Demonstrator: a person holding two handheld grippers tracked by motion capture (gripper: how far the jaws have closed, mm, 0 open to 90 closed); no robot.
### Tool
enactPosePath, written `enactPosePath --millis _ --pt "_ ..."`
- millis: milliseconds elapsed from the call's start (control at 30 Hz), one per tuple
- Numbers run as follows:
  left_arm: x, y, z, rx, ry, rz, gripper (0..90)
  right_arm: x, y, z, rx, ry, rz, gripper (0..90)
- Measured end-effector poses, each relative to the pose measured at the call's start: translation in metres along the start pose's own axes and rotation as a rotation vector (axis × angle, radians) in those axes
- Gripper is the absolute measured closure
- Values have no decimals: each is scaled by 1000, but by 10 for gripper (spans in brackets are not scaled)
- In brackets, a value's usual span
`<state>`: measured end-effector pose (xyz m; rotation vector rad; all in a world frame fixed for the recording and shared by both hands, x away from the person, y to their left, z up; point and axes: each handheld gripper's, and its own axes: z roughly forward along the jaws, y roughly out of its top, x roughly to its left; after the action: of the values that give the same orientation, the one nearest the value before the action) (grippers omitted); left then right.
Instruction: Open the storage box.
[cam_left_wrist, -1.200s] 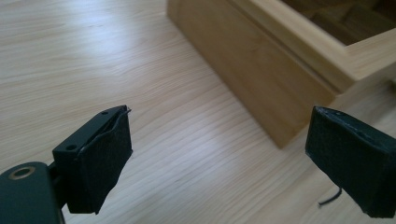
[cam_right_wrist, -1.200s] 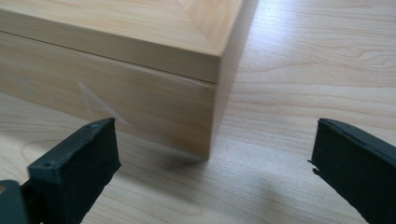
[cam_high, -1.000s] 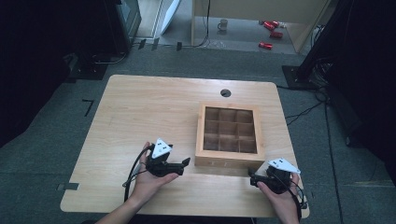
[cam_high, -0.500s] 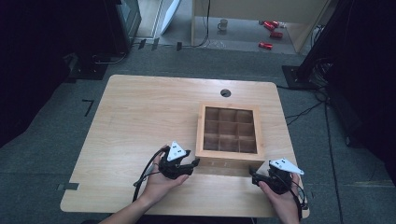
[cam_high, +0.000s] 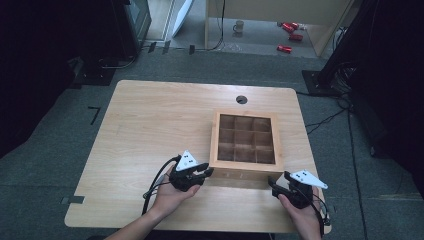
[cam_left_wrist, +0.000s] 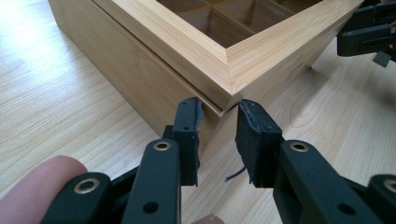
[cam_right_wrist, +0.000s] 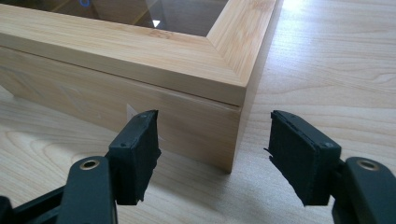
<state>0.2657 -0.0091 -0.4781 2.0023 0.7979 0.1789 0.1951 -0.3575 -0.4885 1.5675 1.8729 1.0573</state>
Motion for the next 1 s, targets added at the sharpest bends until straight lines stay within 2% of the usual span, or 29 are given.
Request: enactPosePath --millis 133,333,467,600,633,667,800,933,967,1000 --pt "-1 2 -3 -19 3 -1 730 -2 1 -3 -11 -4 -5 336" --pt "-1 7 -4 -20 9 -2 723 -4 3 -7 -26 -11 8 336" --pt "-5 10 -6 -19 40 36 713 -6 6 -10 -56 -18 10 337" --pt "-5 12 -8 -28 35 35 699 -6 9 -10 -68 -27 11 336" --pt "-5 16 -13 -76 47 36 694 -6 11 -9 -72 -36 3 329" --pt "-4 20 -17 -90 56 38 694 -5 11 -6 -39 -36 -20 312" --pt "4 30 -25 -121 72 21 693 -1 9 -3 -36 -17 -33 313" --pt "7 24 -21 -87 57 2 677 1 9 -3 -39 -21 -53 317" --pt "6 20 -19 -68 47 1 667 0 9 -3 -40 -16 -50 317" --pt "2 12 -13 -25 27 14 637 -1 9 -3 -40 -8 -35 317"
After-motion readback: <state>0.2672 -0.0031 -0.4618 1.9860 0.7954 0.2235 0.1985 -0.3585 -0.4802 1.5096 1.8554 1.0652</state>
